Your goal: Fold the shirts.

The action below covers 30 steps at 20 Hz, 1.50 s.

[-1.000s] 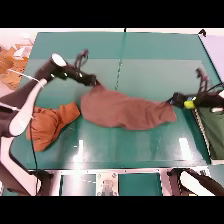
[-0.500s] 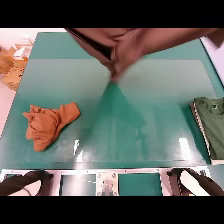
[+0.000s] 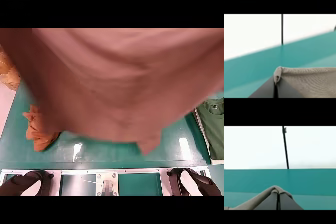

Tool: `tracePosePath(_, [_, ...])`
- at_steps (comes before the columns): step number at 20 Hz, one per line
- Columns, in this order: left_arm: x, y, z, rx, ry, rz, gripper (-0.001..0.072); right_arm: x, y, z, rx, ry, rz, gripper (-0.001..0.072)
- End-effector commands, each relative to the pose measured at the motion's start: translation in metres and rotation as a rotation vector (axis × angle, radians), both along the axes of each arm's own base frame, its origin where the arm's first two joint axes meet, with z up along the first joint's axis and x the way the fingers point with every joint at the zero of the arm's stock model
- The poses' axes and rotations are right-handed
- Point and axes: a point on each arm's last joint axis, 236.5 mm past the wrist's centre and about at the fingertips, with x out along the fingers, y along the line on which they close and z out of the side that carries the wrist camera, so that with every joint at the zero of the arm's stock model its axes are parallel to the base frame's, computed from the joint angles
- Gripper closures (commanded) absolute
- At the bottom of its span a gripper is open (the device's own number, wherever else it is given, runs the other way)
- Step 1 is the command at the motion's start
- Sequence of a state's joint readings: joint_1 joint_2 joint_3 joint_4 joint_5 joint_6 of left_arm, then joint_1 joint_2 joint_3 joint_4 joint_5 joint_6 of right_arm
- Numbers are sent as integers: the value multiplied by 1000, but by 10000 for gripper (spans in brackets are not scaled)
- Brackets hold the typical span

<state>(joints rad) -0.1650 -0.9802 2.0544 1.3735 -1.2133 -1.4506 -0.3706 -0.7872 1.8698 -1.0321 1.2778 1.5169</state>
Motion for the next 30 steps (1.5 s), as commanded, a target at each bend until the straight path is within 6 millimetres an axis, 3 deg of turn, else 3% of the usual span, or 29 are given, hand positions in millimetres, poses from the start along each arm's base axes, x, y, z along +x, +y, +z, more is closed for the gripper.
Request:
tracePosePath(1, [8, 3, 22, -12, -103, 19, 686, 6, -12, -11, 2, 33, -42, 699])
tracePosePath(3, [51, -3, -5, -8, -40, 24, 685, 43, -28, -42, 49, 104, -55, 699])
tracePosePath(6, [126, -25, -97, 0, 188, -11, 685, 111, -62, -103, 106, 188, -92, 699])
tracePosePath(9, [205, -60, -202, -31, 377, -87, 684, 188, -94, -200, 158, 363, -112, 699])
tracePosePath(11, [248, -86, -273, -100, 485, -141, 684, 230, -106, -268, 200, 479, -119, 699])
tracePosePath(14, [287, -121, -368, -162, 584, -215, 685, 275, -108, -364, 221, 612, -111, 699])
tracePosePath(17, [306, -134, -428, -161, 622, -200, 683, 293, -97, -427, 235, 701, -98, 699])
tracePosePath(19, [309, -136, -449, -183, 656, -196, 682, 295, -89, -455, 239, 753, -84, 698])
tracePosePath(20, [306, -136, -453, -180, 672, -201, 505, 294, -87, -462, 228, 770, -72, 696])
tracePosePath(21, [303, -134, -450, -178, 685, -209, 151, 291, -87, -464, 202, 781, -54, 610])
tracePosePath(22, [297, -129, -441, -177, 710, -227, 54, 285, -91, -462, 185, 802, -48, 395])
tracePosePath(23, [290, -121, -431, -176, 740, -240, 54, 273, -99, -459, 159, 843, -45, 356])
tracePosePath(24, [282, -107, -415, -183, 776, -248, 54, 258, -110, -455, 143, 890, -47, 363])
tracePosePath(26, [266, -73, -390, -194, 843, -244, 55, 225, -123, -447, 169, 978, -45, 547])
tracePosePath(28, [247, -41, -373, -185, 881, -235, 61, 185, -129, -448, 224, 1070, -56, 548])
tracePosePath(29, [237, -28, -370, -182, 908, -232, 200, 161, -129, -454, 249, 1114, -60, 547])
tracePosePath(30, [226, -19, -370, -177, 939, -235, 234, 138, -128, -459, 280, 1146, -78, 547])
